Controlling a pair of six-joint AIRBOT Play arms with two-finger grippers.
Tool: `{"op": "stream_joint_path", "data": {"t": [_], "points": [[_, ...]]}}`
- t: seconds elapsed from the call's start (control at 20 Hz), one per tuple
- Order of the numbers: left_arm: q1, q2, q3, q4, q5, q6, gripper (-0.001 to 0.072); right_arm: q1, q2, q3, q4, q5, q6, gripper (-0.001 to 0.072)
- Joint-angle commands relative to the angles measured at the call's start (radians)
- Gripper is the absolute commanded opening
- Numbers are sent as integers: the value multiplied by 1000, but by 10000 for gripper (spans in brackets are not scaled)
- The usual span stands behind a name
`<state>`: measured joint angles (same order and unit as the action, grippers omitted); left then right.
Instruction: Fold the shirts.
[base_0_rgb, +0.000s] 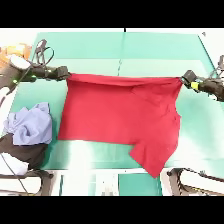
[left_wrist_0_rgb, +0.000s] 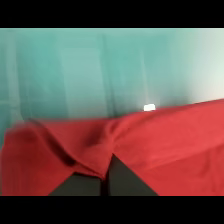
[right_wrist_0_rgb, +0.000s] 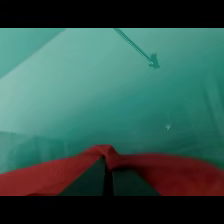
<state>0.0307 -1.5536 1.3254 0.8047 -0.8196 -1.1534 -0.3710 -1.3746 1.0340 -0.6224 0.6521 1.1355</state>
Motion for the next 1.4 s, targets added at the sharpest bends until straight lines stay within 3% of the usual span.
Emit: {"op": "stream_joint_path", "data": {"t": [0.0, 0.25, 0.5, 0.65, 0.8, 0.9, 1.35], "points": [[-7, -94, 45, -33, 145, 11, 20, 15, -245, 185, 6, 22, -21, 18], [-7, -114, 159, -35, 204, 11, 20, 18, -349, 397, 6, 64, -11, 18], [-7, -115, 172, -12, 172, 11, 20, 19, -352, 445, 0, 72, -15, 19], [-7, -115, 172, 47, 69, 6, 21, 7, -352, 445, -95, 199, -10, 17], [-7, -123, 169, 167, -107, -11, 20, -23, -349, 425, -282, 353, 82, 15], [-7, -127, 151, 246, -170, -28, 20, -39, -338, 367, -332, 393, 84, 15], [-8, -158, 45, 273, -82, -25, 20, -48, -329, 200, -340, 394, 61, 16]]}}
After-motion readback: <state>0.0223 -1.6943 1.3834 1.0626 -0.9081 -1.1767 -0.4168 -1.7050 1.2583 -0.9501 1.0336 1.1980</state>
